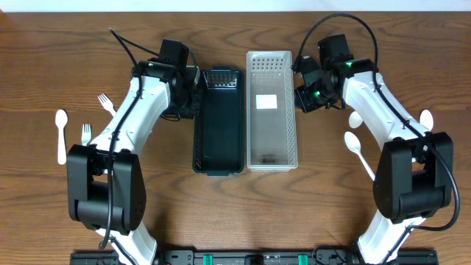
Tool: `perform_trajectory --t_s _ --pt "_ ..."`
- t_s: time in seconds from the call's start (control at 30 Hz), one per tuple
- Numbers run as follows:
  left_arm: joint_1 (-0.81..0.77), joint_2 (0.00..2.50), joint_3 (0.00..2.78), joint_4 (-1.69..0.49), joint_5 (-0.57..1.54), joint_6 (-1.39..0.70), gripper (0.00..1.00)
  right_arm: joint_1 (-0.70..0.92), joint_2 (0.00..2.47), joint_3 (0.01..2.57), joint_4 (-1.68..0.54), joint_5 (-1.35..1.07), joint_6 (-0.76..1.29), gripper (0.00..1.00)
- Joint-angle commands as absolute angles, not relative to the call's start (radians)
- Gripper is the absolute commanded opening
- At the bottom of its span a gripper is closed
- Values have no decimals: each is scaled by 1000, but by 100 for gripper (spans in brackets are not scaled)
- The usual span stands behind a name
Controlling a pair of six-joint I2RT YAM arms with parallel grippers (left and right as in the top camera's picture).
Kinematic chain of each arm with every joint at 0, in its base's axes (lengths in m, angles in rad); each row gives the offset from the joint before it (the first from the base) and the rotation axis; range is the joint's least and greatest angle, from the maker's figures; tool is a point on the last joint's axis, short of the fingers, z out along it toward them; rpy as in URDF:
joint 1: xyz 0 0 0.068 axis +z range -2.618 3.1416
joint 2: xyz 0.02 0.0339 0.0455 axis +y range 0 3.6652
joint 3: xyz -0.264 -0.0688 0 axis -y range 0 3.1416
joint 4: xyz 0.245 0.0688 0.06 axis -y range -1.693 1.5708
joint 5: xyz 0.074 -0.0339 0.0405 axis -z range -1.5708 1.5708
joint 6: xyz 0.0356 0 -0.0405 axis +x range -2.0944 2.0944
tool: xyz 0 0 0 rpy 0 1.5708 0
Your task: Pack container
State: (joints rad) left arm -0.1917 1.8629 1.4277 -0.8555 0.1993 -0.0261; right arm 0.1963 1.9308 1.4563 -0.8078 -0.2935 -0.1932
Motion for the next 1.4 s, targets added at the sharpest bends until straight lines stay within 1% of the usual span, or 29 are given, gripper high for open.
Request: perform_trajectory --t_s 0.0,0.07,0.13,0.17,0.2,0.23,0.27,0.3,0.43,0.47,0.5,0.53,0.6,0.63,0.67,0.7,0.77,0.87,0.9,1.03,1.1,1.27,1.37 --pt "-192 1876 1444 -854 191 -26 7 213 1942 1473 -812 -322 -227 19" --pt "-192 1876 1444 -852 191 -26 8 213 1942 1473 -811 -322 -227 19" --pt "-192 1876 1444 -848 191 -26 12 213 1942 1473 -811 -321 -228 19" --pt "-192 1876 1444 -847 191 -26 17 213 1943 1473 -811 -321 -234 20" --pt "-192 1876 1444 -844 190 -26 17 213 1942 1473 -811 -313 -234 20" --pt "-192 1876 1444 -843 189 -26 17 213 1942 1473 -810 -292 -233 23" --pt "-192 1876 1444 -842 177 -26 17 213 1942 1473 -808 -260 -233 33" --pt "-192 1874 1444 -842 158 -26 17 212 1942 1473 -808 -216 -232 36" --pt "-192 1848 1444 -844 57 -27 17 207 1942 1473 -809 -45 -138 40" --pt "-191 1835 1444 -844 38 -27 28 204 1941 1474 -809 -17 -121 44" --pt "-191 1819 1444 -844 23 -27 36 200 1936 1475 -813 2 -117 52" --pt "-190 1798 1444 -845 9 -27 44 196 1933 1476 -824 15 -117 58" --pt "-182 1748 1444 -853 6 -26 59 189 1917 1483 -849 39 -117 60" --pt "-177 1723 1444 -860 6 -26 69 183 1902 1493 -867 47 -121 64" --pt "-170 1689 1444 -876 6 -27 79 176 1887 1505 -888 57 -121 69" --pt "-162 1654 1444 -894 6 -27 89 164 1864 1522 -915 76 -120 80" --pt "-147 1591 1444 -935 6 -27 98 145 1830 1548 -957 118 -103 84" --pt "-120 1493 1444 -1015 6 -32 98 99 1752 1592 -1074 178 -66 98" --pt "-109 1457 1444 -1051 6 -51 98 80 1721 1604 -1127 175 -65 99" --pt "-60 1354 1444 -1164 6 -138 98 12 1594 1608 -1314 123 -12 99" --pt "-33 1317 1444 -1197 6 -156 98 -24 1544 1607 -1380 111 53 99" --pt "29 1252 1444 -1230 7 -195 98 -100 1449 1606 -1548 90 128 99" --pt "43 1211 1444 -1226 6 -197 98 -111 1386 1600 -1615 -9 134 99"
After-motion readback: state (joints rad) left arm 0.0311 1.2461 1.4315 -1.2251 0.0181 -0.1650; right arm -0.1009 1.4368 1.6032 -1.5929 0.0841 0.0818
